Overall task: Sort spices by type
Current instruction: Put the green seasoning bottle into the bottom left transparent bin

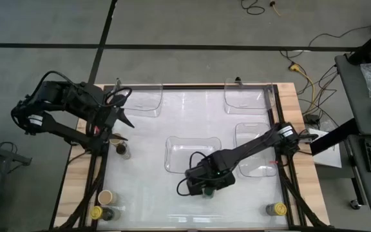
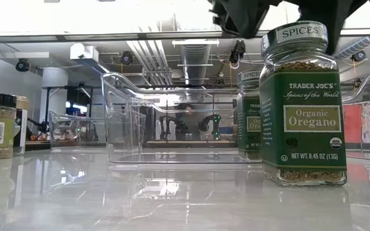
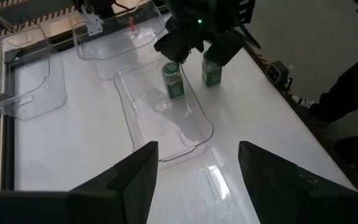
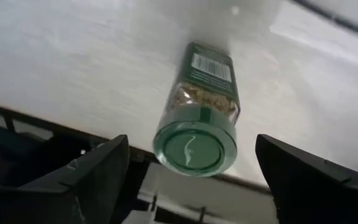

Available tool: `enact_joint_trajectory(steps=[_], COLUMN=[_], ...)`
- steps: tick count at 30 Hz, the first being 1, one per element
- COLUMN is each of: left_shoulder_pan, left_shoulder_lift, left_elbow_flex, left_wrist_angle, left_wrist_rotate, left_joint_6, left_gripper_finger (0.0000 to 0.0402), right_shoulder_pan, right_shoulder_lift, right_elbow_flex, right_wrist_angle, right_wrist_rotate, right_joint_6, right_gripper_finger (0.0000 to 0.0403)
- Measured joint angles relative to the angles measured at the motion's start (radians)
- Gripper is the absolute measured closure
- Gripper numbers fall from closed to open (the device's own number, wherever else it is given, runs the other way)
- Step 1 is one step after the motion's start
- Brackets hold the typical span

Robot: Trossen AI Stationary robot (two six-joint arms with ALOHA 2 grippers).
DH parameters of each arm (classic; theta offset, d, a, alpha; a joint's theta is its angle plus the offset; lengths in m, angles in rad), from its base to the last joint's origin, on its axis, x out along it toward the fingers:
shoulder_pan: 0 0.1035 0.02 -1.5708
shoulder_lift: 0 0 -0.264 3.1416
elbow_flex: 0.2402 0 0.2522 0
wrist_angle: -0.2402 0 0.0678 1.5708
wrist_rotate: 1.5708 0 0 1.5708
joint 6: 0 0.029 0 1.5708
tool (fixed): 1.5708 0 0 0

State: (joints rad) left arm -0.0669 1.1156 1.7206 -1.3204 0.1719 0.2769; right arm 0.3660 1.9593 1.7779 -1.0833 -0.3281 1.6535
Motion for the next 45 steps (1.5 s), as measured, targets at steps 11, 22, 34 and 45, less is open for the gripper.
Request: enact_joint_trajectory(steps=[11, 22, 34, 45], left_shoulder_pan=[0.000, 0.000, 0.000, 0.000], left_shoulder_lift=[-0.001, -0.010, -0.023, -0.030], left_elbow_flex=[0.000, 0.000, 0.000, 0.000], left_wrist_angle=[0.026, 0.028, 0.027, 0.018], left_wrist_rotate=[-0.005, -0.005, -0.008, -0.008], left_joint_6=[-0.107, -0.145, -0.114, -0.105], left_gripper_finger=[0.0194, 0.0194, 0.0194, 0.0194], right_shoulder_pan=[0.006, 0.064, 0.122, 0.150], right_shoulder_lift=[-0.019, -0.020, -0.020, 0.007], right_elbow_flex=[0.000, 0.000, 0.000, -0.002], right_wrist_angle=[0.017, 0.020, 0.026, 0.027], right_wrist_rotate=[0.075, 0.201, 0.356, 0.355], right_joint_6=[-0.569, -0.921, -1.019, -1.027], right_gripper_finger=[0.0062, 0.0062, 0.0054, 0.0081])
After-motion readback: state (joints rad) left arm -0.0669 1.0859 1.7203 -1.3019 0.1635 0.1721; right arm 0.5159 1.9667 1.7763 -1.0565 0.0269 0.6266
